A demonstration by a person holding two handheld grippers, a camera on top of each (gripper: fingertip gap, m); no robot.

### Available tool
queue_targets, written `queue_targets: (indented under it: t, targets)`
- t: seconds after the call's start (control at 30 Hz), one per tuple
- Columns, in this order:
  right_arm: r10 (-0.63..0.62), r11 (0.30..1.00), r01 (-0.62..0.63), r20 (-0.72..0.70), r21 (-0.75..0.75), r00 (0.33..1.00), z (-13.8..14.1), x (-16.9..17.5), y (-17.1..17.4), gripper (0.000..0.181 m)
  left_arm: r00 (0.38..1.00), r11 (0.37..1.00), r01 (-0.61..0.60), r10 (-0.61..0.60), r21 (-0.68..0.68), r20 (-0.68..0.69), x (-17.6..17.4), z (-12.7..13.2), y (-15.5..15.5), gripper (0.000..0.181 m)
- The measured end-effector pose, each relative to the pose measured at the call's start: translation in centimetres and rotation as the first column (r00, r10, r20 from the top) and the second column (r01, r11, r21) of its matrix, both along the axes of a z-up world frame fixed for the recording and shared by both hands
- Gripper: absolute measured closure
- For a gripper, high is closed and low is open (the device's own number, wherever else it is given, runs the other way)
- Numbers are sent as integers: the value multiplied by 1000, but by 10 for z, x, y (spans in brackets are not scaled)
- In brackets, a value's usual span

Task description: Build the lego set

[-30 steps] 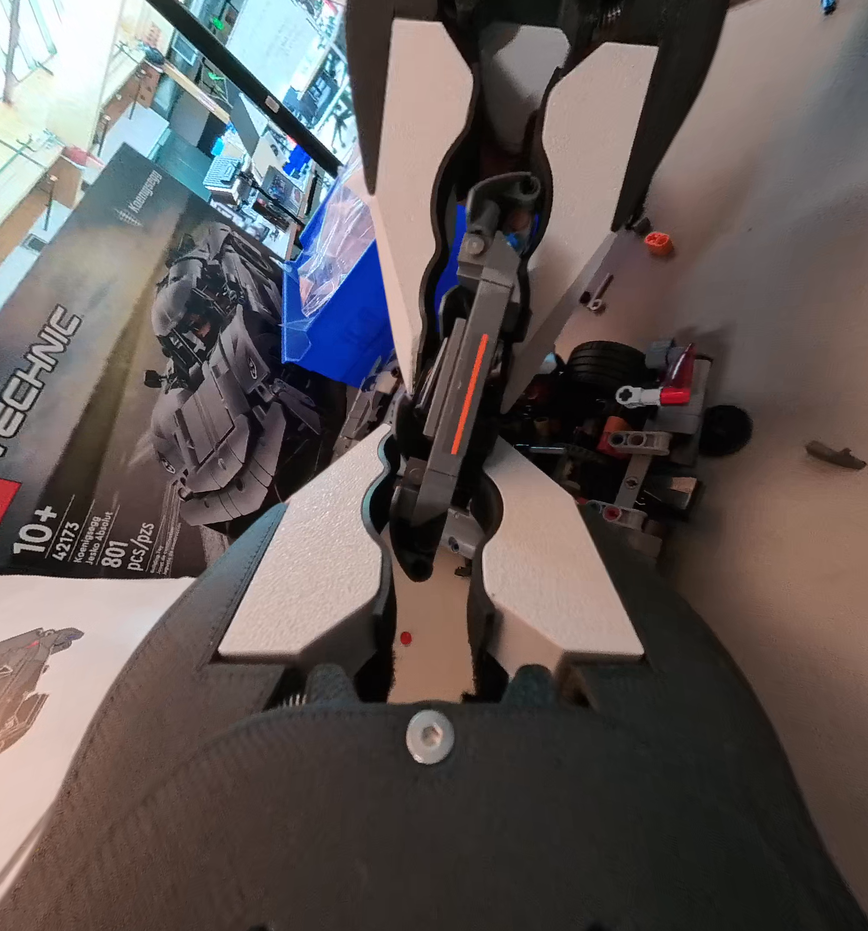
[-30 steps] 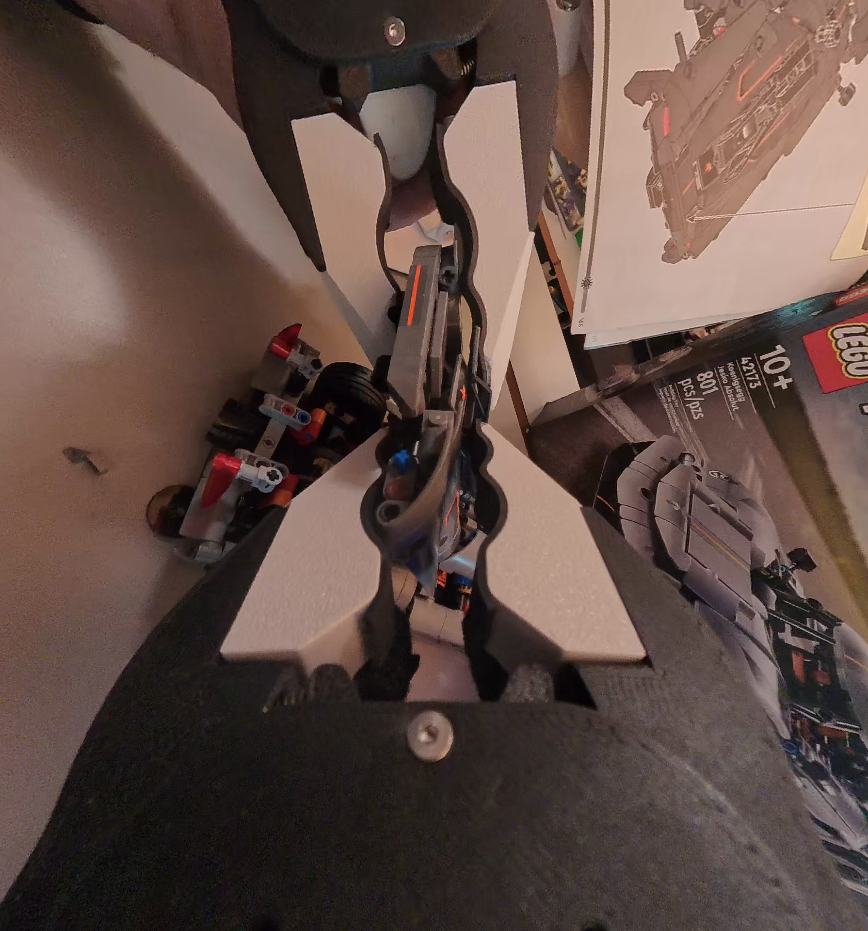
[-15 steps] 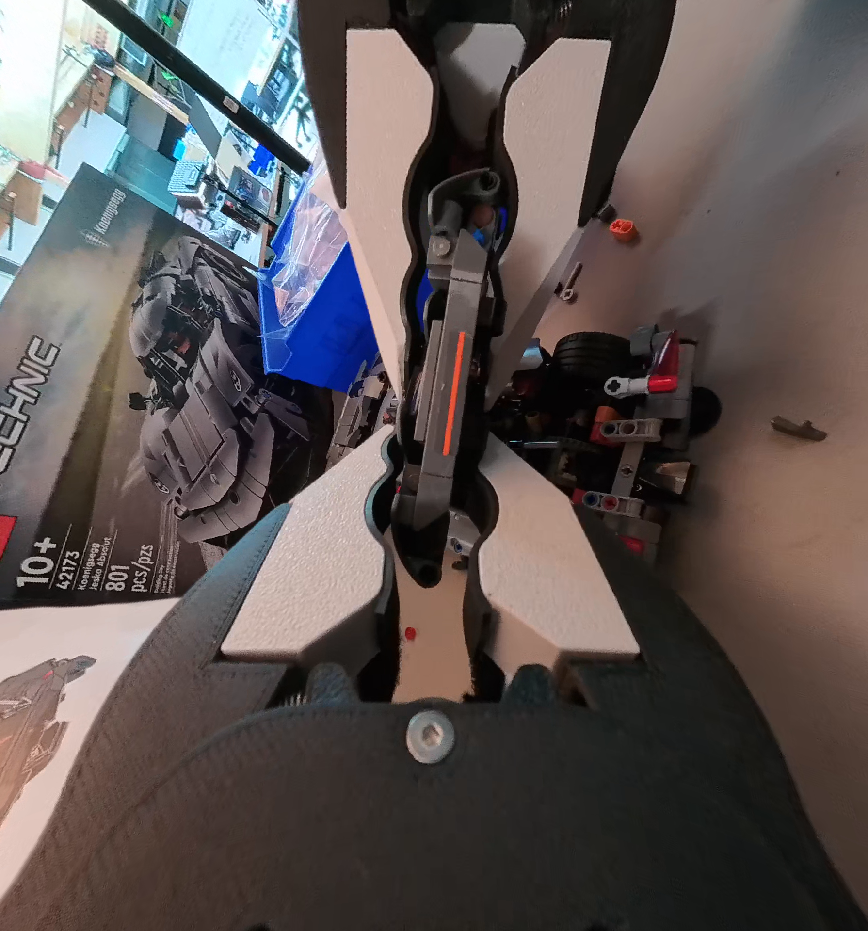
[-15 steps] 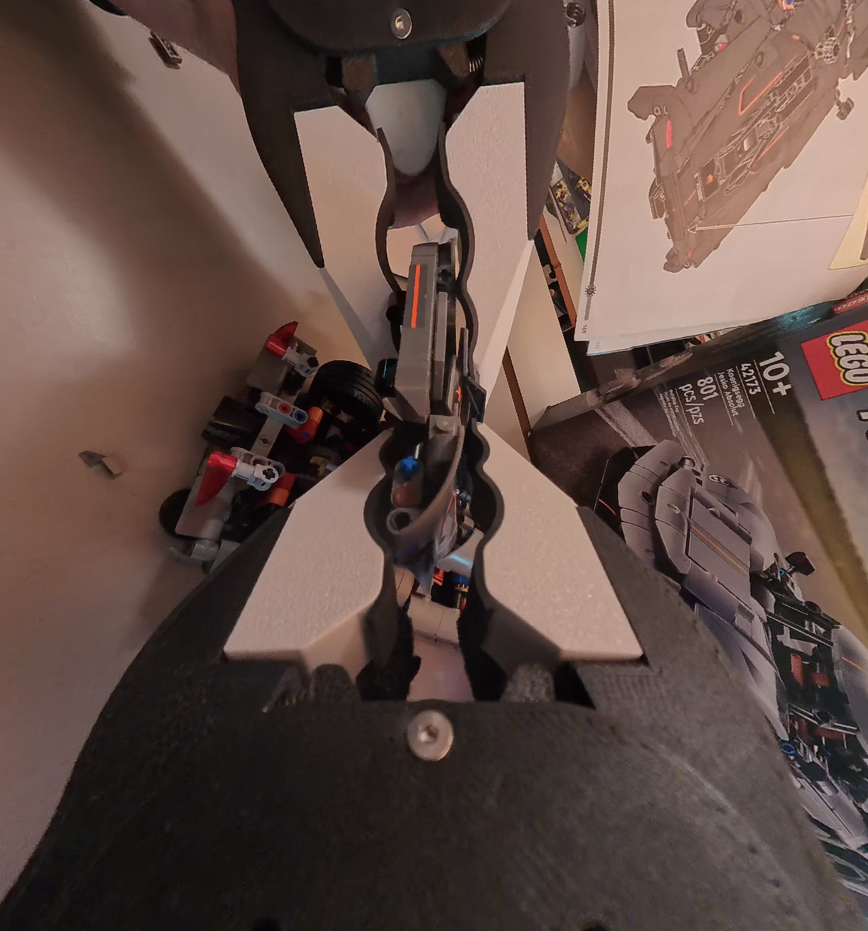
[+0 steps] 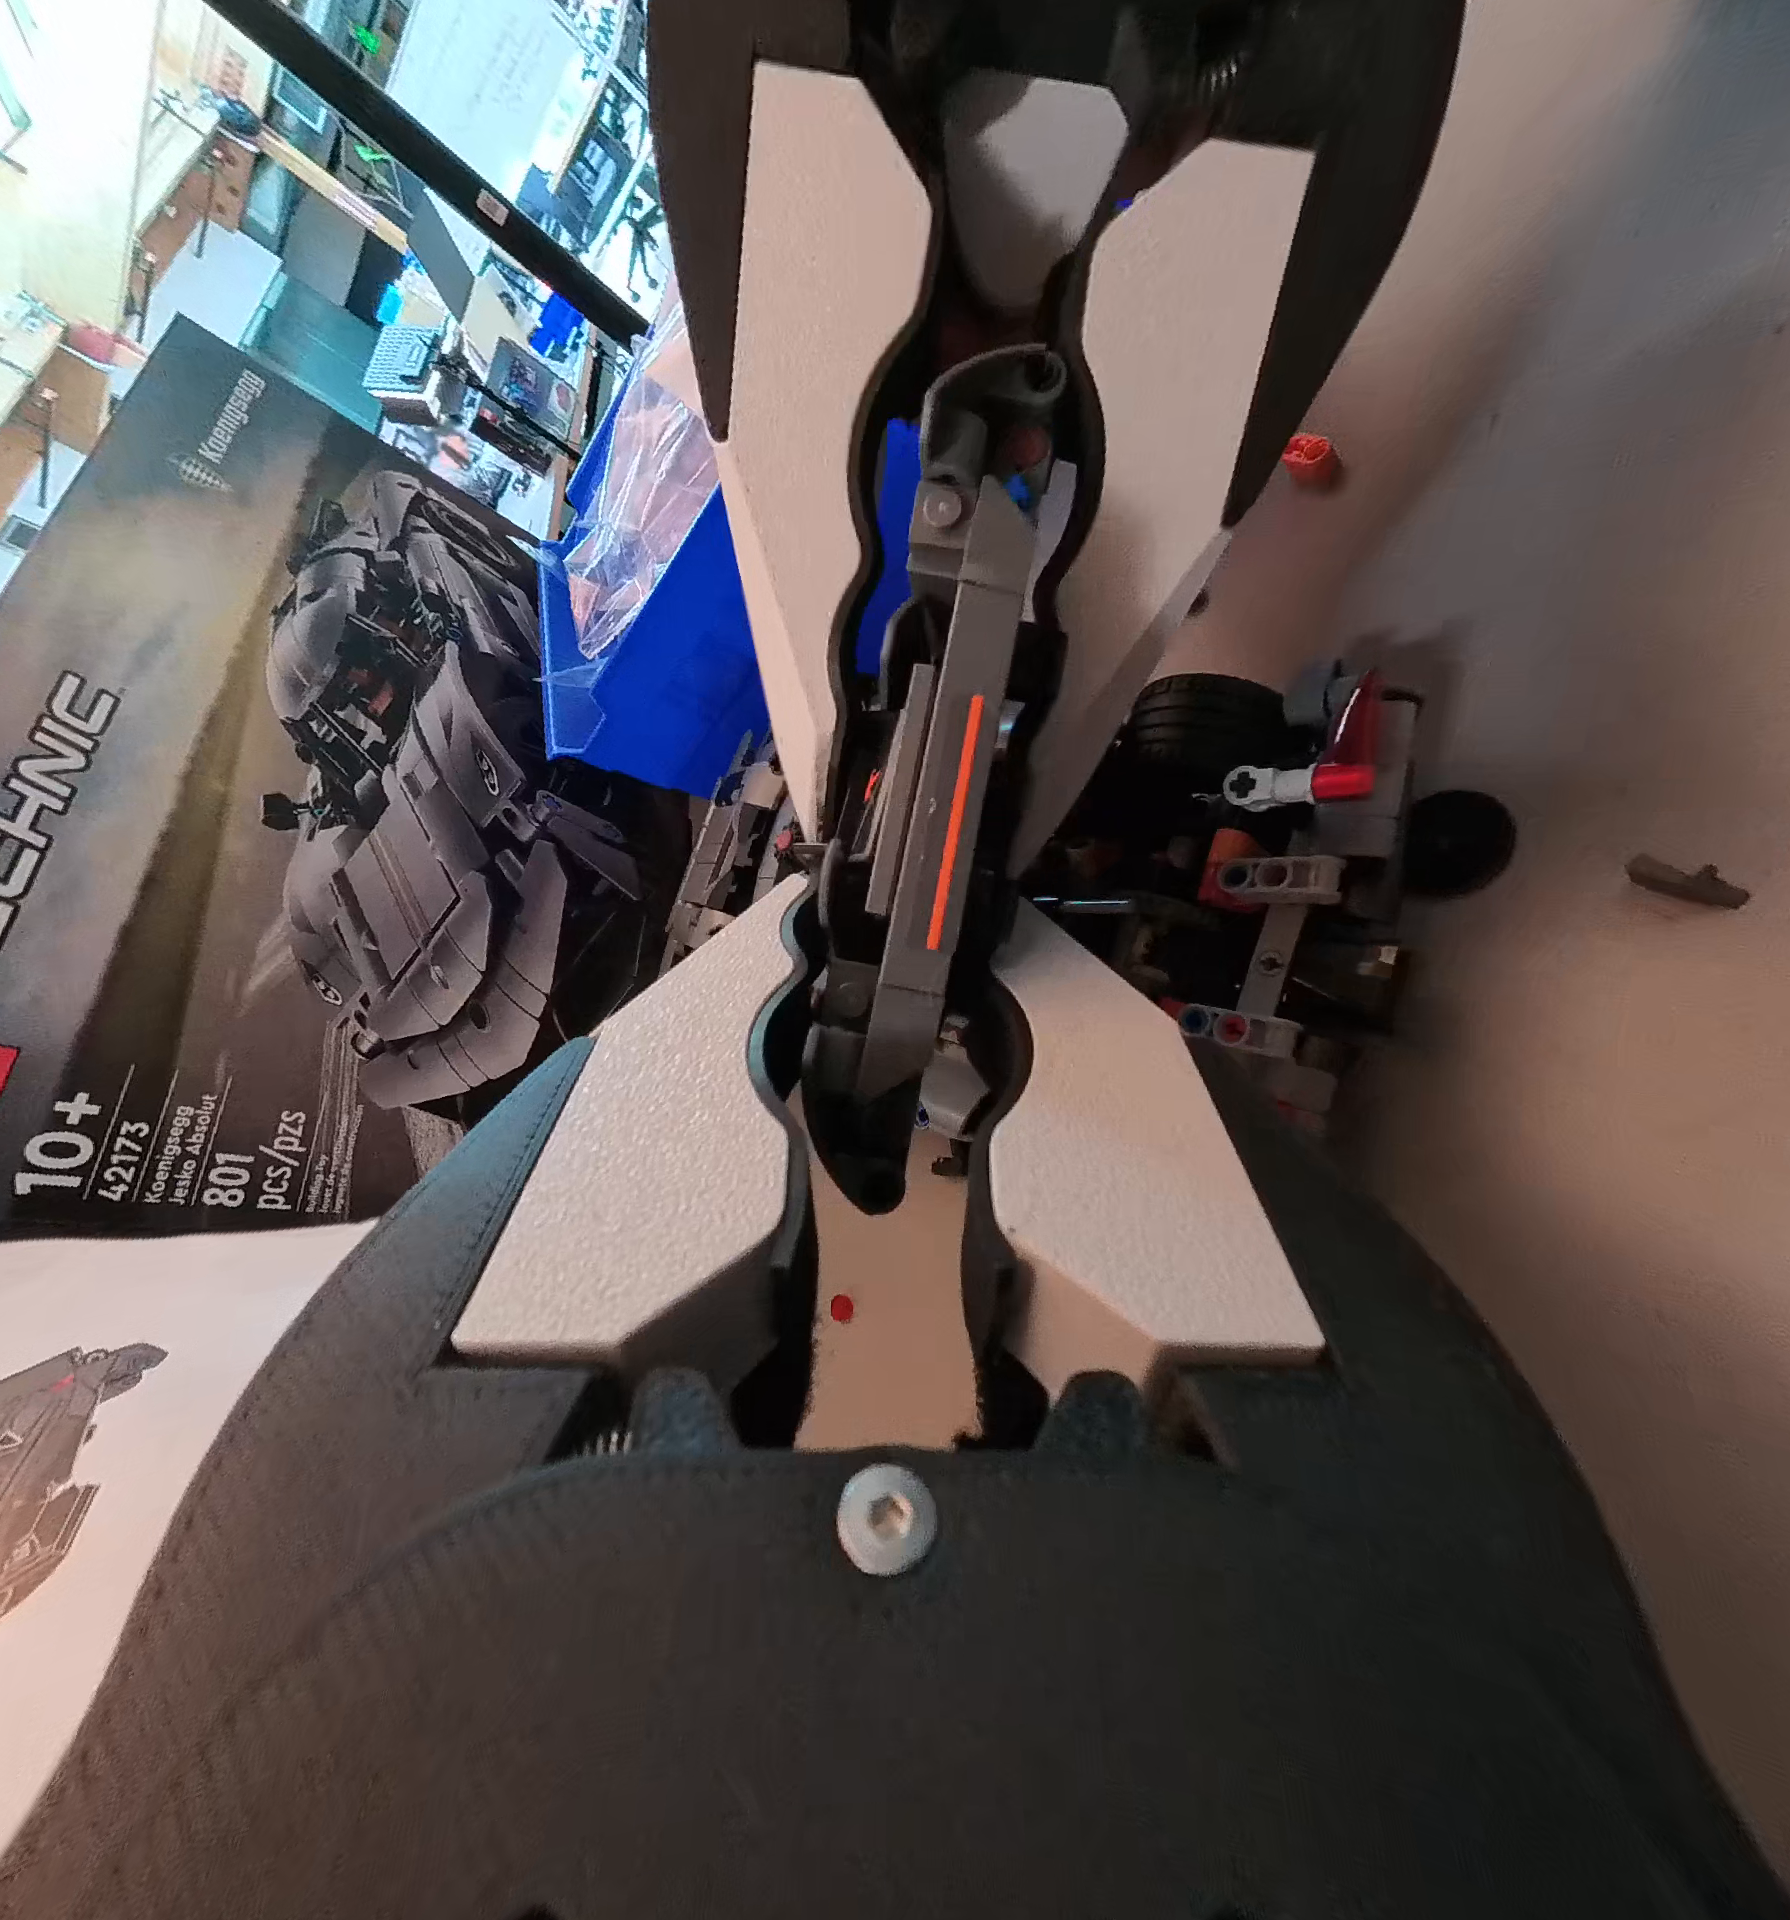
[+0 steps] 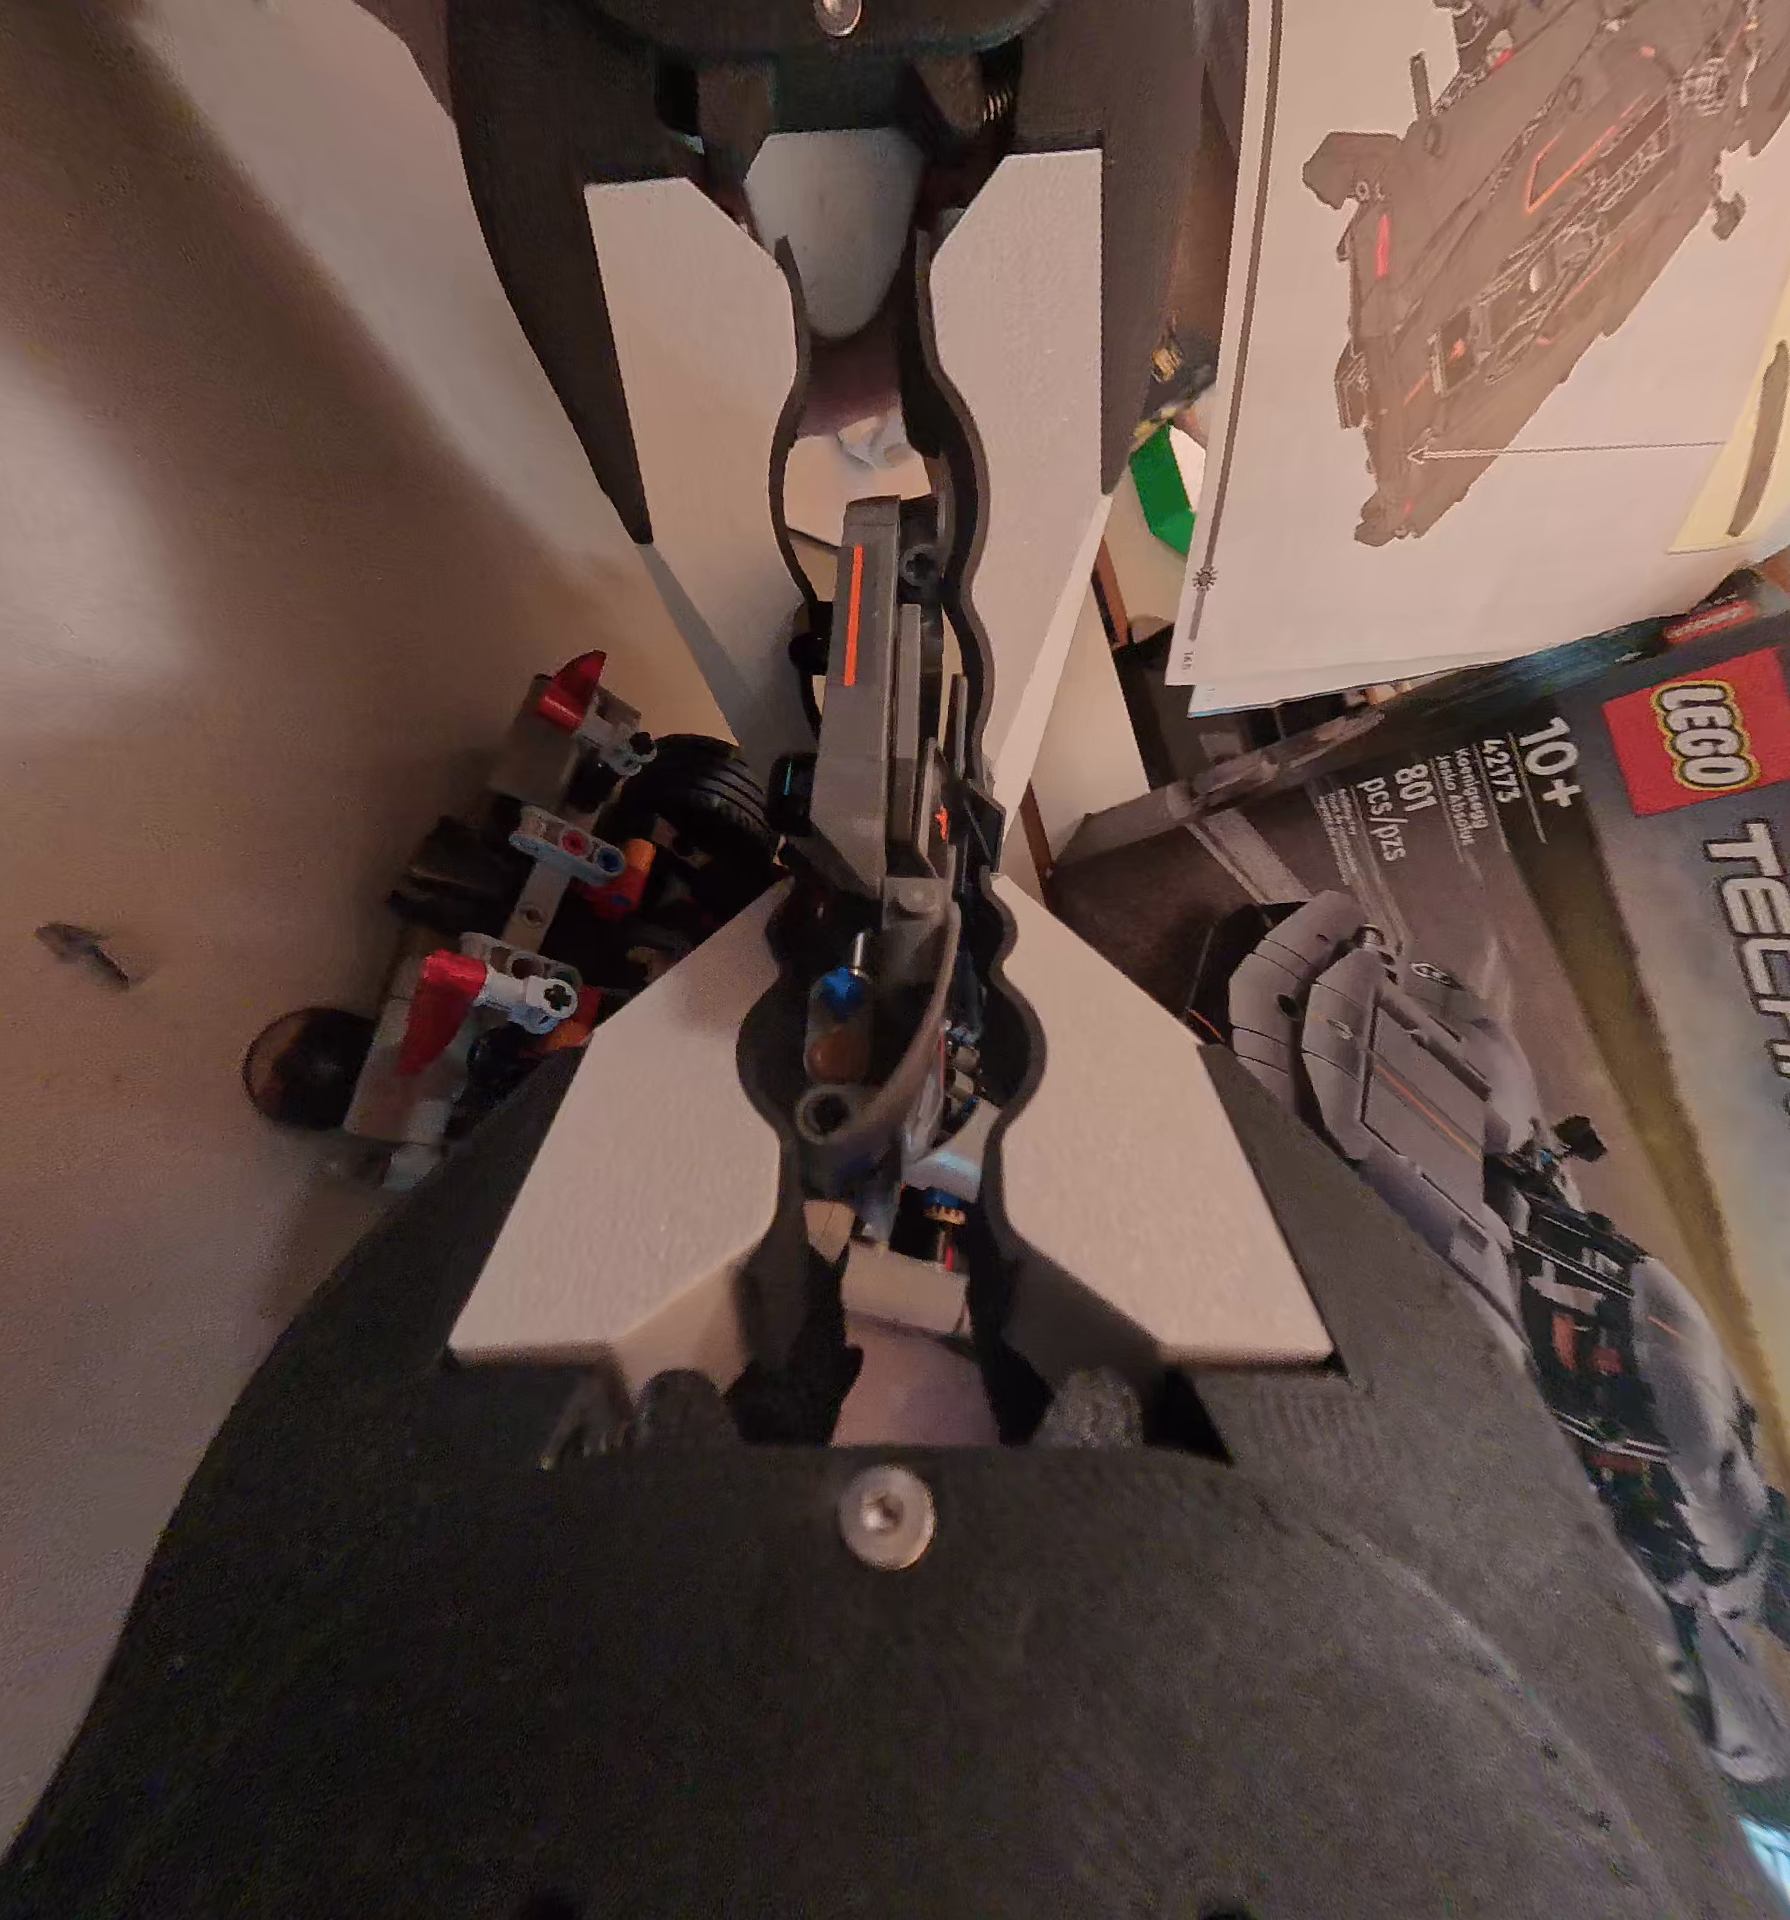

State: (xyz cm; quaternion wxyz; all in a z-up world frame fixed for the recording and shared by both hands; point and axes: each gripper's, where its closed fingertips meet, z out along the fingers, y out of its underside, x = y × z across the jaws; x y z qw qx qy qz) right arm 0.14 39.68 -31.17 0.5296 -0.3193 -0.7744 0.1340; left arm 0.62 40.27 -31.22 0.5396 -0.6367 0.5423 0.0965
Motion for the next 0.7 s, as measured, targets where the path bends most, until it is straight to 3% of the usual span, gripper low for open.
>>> queue_targets:
  t: [0.7]
  targets:
    - [-87,993,86,5,76,996,1,0,5,161,999,1000,-18,19,24,-33,0,0,1,161]
